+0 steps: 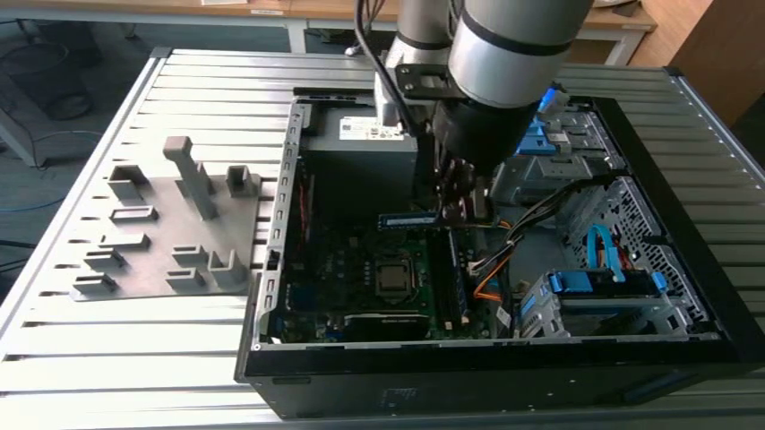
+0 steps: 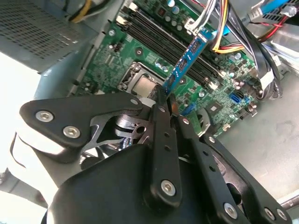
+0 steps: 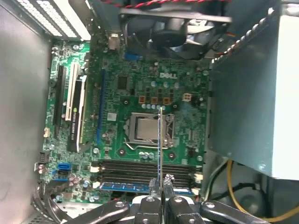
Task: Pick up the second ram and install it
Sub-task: 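Pick up the second ram and move it above second insertion slot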
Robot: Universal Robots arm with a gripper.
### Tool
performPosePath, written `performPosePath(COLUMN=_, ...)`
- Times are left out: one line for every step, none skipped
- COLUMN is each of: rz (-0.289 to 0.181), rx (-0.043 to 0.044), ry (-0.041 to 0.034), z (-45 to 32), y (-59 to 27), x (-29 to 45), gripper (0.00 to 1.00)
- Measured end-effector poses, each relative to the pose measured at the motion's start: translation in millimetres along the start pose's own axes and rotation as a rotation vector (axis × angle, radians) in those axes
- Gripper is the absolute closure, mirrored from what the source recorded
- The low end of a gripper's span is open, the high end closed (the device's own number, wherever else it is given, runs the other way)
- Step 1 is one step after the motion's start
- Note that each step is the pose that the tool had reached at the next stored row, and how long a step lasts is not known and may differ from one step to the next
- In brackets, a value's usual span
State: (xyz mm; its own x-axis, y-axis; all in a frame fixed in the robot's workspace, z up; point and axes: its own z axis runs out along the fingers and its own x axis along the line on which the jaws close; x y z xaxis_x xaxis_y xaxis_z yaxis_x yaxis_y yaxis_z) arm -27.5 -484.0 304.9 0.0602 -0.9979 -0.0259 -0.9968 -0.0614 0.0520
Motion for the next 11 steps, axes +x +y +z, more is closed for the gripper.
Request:
performPosePath(rz=0.000, rx=0.0001, ry=-0.0003, z=1.9, y=-0.1, x=1.1, gripper=0.86)
performPosePath(rz=0.000, rx=0.0001, ry=-0.0004, z=3.7, y=-0.1, x=1.9, gripper=0.86)
performPosePath(rz=0.000, rx=0.0001, ry=-0.0002, z=5.4, y=-0.1, x=2.5, gripper=0.86)
performPosePath(rz=0.000, rx=0.0000, ry=-0.0001, z=7.1, y=-0.1, x=2.8, gripper=0.86)
performPosePath(rz=0.000, rx=0.0000, ry=-0.0001, z=7.9, y=-0.2, x=2.8, gripper=0.86)
performPosePath(rz=0.000, rx=-0.0001, ry=0.0001, z=8.1, y=-0.3, x=2.9, gripper=0.86)
performPosePath(rz=0.000, rx=-0.0001, ry=0.0002, z=8.1, y=-0.3, x=2.9, gripper=0.86)
performPosePath(rz=0.000, rx=0.0000, ry=0.0000, z=8.4, y=-0.3, x=2.9, gripper=0.86)
performPosePath(rz=0.000, rx=0.0000, ry=0.0000, z=8.5, y=-0.3, x=2.9, gripper=0.86)
performPosePath(rz=0.000, rx=0.0000, ry=0.0000, z=8.5, y=-0.3, x=2.9, gripper=0.86)
performPosePath(rz=0.000, rx=0.0000, ry=0.0000, z=8.5, y=-0.3, x=2.9, gripper=0.86)
